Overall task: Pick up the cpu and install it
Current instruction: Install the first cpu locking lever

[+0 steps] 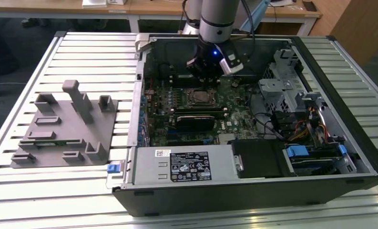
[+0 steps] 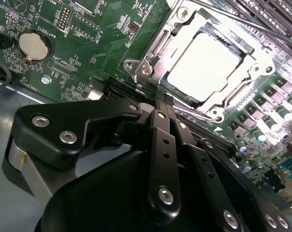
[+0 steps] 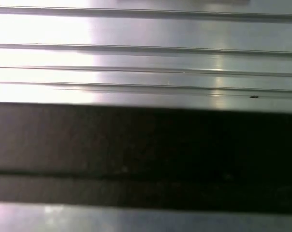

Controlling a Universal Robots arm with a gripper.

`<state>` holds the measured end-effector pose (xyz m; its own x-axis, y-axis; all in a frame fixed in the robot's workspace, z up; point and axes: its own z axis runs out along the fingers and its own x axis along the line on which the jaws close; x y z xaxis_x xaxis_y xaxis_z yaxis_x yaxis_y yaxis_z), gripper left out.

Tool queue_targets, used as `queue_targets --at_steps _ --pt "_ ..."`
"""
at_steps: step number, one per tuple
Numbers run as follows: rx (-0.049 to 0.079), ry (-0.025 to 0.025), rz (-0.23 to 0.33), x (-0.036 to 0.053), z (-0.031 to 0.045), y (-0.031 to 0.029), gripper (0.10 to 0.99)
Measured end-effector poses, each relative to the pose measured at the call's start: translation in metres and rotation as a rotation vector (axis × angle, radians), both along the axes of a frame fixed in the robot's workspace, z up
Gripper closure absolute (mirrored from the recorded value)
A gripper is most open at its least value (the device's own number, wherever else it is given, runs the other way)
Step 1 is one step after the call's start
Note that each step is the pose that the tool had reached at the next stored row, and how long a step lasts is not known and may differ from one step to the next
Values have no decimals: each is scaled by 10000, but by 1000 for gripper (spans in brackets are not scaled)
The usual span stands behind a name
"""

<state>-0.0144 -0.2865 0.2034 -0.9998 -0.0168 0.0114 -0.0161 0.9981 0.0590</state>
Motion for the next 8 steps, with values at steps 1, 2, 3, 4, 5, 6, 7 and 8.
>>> queue_targets --at_steps 1,2,3,4,5,6,7,8 --pt "0 1 1 1 4 0 980" --pt "0 1 2 4 3 0 980" --pt "-5 2 1 9 3 0 980" --pt "-13 4 0 13 0 0 980" --pt "-25 9 1 16 -5 0 980" --pt "-33 18 1 17 -12 0 980" --pt "-36 32 1 19 -21 0 980" --pt "-41 44 0 20 -30 0 980"
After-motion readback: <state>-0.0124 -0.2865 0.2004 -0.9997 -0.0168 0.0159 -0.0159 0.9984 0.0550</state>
